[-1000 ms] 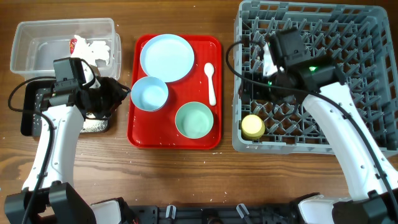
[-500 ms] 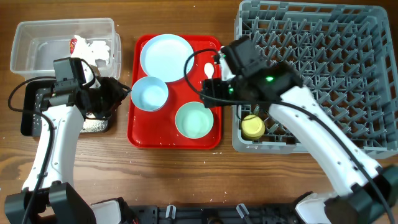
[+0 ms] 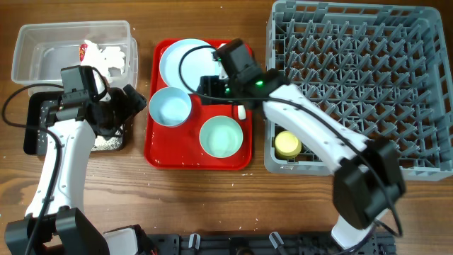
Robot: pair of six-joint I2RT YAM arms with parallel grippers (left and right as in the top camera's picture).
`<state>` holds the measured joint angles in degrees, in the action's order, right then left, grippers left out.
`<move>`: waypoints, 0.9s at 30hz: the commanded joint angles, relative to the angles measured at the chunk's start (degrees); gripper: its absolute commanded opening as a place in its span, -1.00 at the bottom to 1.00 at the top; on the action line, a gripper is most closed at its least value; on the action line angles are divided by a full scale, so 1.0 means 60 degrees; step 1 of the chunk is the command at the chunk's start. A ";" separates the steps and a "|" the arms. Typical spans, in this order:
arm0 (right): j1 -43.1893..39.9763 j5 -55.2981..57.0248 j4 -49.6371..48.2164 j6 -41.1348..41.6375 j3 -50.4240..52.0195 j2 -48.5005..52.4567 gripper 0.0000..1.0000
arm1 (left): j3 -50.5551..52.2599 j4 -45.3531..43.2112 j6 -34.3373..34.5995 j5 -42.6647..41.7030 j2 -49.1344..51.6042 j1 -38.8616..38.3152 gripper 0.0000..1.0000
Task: Sort waste into correct bins and load items into the dishwasher rack
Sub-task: 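Reach the right gripper to the light-blue bowl on the red tray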
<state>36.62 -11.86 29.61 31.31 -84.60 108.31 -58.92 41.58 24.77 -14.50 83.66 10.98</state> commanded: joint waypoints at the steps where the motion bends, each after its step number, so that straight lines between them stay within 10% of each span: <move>1: 0.0270 -0.0259 -0.0539 0.0568 -0.0357 0.0856 0.36 | -0.0164 -0.0025 -0.0091 0.1421 -0.0066 -0.0044 1.00; 27: 0.0718 0.0769 0.0517 0.0565 -0.2124 0.3610 -0.50 | -0.0164 -0.0025 -0.0091 0.1541 -0.0066 -0.0044 1.00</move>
<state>40.73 -8.47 32.18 34.76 -96.12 127.85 -58.92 41.56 24.71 -6.20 83.66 10.98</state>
